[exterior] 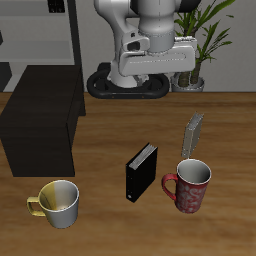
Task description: Place the red mug on top of the shelf
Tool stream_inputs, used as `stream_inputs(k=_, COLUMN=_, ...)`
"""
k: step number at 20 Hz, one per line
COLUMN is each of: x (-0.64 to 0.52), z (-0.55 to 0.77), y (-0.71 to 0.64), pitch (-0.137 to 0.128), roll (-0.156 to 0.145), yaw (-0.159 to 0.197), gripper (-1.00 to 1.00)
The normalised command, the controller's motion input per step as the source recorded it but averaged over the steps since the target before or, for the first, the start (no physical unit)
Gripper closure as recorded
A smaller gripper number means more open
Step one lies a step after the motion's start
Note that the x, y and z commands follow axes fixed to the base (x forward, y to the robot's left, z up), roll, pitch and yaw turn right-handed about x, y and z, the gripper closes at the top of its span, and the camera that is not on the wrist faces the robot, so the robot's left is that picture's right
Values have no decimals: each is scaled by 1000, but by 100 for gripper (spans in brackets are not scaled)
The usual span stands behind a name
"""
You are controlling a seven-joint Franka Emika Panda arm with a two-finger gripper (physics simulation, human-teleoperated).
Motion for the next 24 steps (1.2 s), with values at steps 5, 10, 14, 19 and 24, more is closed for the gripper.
stream_inputs(k=5, x=256, z=98, y=172, pitch=-23, roll=-20, yaw=-13, gripper=-100)
stream_inputs(k=10, x=337, z=67, y=329, pitch=-22, roll=-3, yaw=23, gripper=-100)
stream_inputs(k=14, x=238, z=64, y=188, pitch=-27, roll=-10, yaw=9, gripper=-100)
stream_inputs(k=19, x=420, z=-13, y=319, pitch=-11, roll=-13, yaw=-8, gripper=-100)
stream_inputs(k=24, x=198, z=-33, y=174, pitch=-13, roll=26, yaw=8, gripper=-100)
